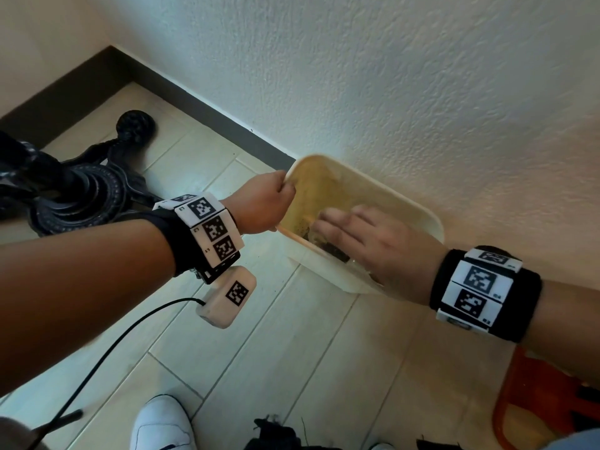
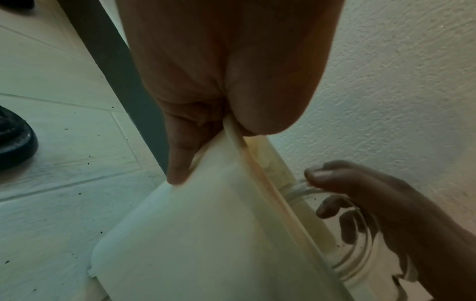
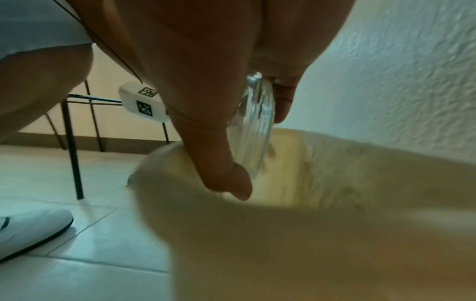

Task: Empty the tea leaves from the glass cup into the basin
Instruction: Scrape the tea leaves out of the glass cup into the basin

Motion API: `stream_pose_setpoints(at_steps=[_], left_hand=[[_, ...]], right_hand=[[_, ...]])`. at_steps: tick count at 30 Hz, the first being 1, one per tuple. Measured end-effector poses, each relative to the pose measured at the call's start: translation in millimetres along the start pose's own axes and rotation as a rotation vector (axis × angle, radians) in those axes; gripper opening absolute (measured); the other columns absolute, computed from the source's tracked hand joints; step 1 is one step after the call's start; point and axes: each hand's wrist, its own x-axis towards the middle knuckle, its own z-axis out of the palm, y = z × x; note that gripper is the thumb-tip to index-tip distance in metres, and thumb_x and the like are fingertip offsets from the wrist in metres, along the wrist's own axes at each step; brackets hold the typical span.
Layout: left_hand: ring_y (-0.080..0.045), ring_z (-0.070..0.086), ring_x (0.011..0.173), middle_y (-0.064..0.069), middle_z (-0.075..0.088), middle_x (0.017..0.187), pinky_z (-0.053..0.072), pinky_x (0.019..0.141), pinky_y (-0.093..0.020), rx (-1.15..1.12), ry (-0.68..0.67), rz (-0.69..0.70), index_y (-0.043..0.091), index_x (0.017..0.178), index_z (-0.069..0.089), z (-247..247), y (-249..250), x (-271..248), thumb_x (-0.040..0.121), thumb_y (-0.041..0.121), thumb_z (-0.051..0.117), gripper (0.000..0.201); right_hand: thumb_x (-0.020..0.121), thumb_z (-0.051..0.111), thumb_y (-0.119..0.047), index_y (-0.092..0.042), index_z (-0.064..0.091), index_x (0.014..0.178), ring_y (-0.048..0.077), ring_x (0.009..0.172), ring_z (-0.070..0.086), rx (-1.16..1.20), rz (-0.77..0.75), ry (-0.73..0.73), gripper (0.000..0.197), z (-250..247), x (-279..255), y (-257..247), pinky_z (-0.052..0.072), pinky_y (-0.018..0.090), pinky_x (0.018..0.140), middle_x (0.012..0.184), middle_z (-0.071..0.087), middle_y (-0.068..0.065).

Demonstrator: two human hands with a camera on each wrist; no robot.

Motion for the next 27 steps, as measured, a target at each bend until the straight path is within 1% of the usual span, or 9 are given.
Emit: stream_pose_setpoints(at_steps=[4, 8, 11, 13, 15, 19, 22, 25, 27], left_hand=[[-0.029, 0.072, 0.079, -0.015, 0.068, 0.098, 0.061, 0.072, -0.048, 0.034, 0.015, 0.013, 0.002, 0.108, 0.059, 1.7, -0.8, 2.1, 0.101, 0.03, 0.032, 0.04], [-0.028, 0.071, 0.077, -0.015, 0.068, 0.095, 0.061, 0.068, -0.044, 0.063, 0.039, 0.025, 0.002, 0.106, 0.059, 2.9, -2.9, 5.9, 0.1, 0.029, 0.032, 0.039], [-0.022, 0.068, 0.075, -0.013, 0.068, 0.094, 0.054, 0.059, -0.029, 0.129, 0.052, 0.052, 0.003, 0.105, 0.059, 3.5, -4.6, 9.8, 0.101, 0.029, 0.032, 0.038], [-0.015, 0.062, 0.066, -0.011, 0.066, 0.089, 0.044, 0.052, -0.024, 0.171, 0.068, 0.072, 0.003, 0.101, 0.058, 3.1, -6.6, 11.0, 0.101, 0.028, 0.032, 0.037], [-0.012, 0.056, 0.063, -0.008, 0.064, 0.083, 0.038, 0.051, -0.022, 0.217, 0.083, 0.097, 0.004, 0.097, 0.057, 3.7, -7.9, 11.4, 0.101, 0.027, 0.032, 0.034], [-0.007, 0.052, 0.059, -0.001, 0.057, 0.073, 0.034, 0.049, -0.019, 0.254, 0.114, 0.124, 0.008, 0.09, 0.054, 6.3, -9.6, 12.0, 0.102, 0.024, 0.033, 0.029], [-0.016, 0.054, 0.061, -0.006, 0.061, 0.079, 0.035, 0.049, -0.019, 0.238, 0.141, 0.124, 0.003, 0.093, 0.056, 6.6, -11.5, 12.7, 0.101, 0.024, 0.034, 0.031], [-0.011, 0.055, 0.058, -0.008, 0.063, 0.081, 0.035, 0.048, -0.02, 0.241, 0.143, 0.124, 0.002, 0.094, 0.057, 7.6, -11.3, 14.8, 0.101, 0.025, 0.034, 0.033], [-0.008, 0.054, 0.057, -0.006, 0.062, 0.079, 0.034, 0.047, -0.019, 0.251, 0.152, 0.127, 0.004, 0.093, 0.056, 8.2, -10.7, 15.3, 0.101, 0.025, 0.034, 0.032]], right_hand=[[0.084, 0.064, 0.0, -0.005, 0.035, 0.158, 0.04, 0.118, 0.059, -0.007, 0.096, 0.014, 0.08, -3.2, 2.8, 9.5, 0.055, 0.051, 0.1, 0.157, 0.045, 0.02], [0.094, 0.034, 0.001, -0.004, 0.035, 0.156, 0.042, 0.11, 0.061, 0.01, -0.044, -0.015, 0.062, 0.0, 0.0, 8.6, 0.054, 0.054, 0.096, 0.155, 0.047, 0.021], [0.086, 0.047, 0.002, -0.005, 0.032, 0.158, 0.043, 0.119, 0.06, 0.004, 0.041, 0.003, 0.075, -4.1, 0.6, 14.0, 0.053, 0.054, 0.101, 0.157, 0.045, 0.022], [0.095, 0.036, 0.003, -0.003, 0.04, 0.155, 0.041, 0.111, 0.063, -0.007, -0.023, 0.034, 0.061, -3.2, -0.5, 9.0, 0.055, 0.051, 0.097, 0.153, 0.051, 0.021], [0.096, 0.037, 0.006, -0.002, 0.048, 0.151, 0.038, 0.103, 0.064, -0.038, -0.115, 0.035, 0.056, -5.1, -1.9, 6.9, 0.057, 0.048, 0.094, 0.148, 0.057, 0.021], [0.093, 0.038, 0.004, 0.001, 0.043, 0.152, 0.042, 0.106, 0.064, -0.053, -0.019, 0.089, 0.059, -6.2, 2.7, 12.2, 0.054, 0.052, 0.098, 0.149, 0.054, 0.025], [0.096, 0.037, 0.003, -0.001, 0.052, 0.148, 0.037, 0.098, 0.066, -0.081, -0.114, 0.079, 0.054, -3.2, 2.7, 3.7, 0.051, 0.044, 0.095, 0.144, 0.061, 0.021], [0.086, 0.049, 0.007, 0.001, 0.042, 0.153, 0.042, 0.108, 0.064, -0.051, 0.008, 0.084, 0.068, -5.5, 5.9, 10.0, 0.055, 0.051, 0.098, 0.151, 0.052, 0.025], [0.085, 0.046, 0.002, 0.0, 0.04, 0.154, 0.044, 0.112, 0.063, -0.019, 0.03, 0.054, 0.069, -5.3, 7.0, 9.9, 0.054, 0.053, 0.098, 0.153, 0.05, 0.026]])
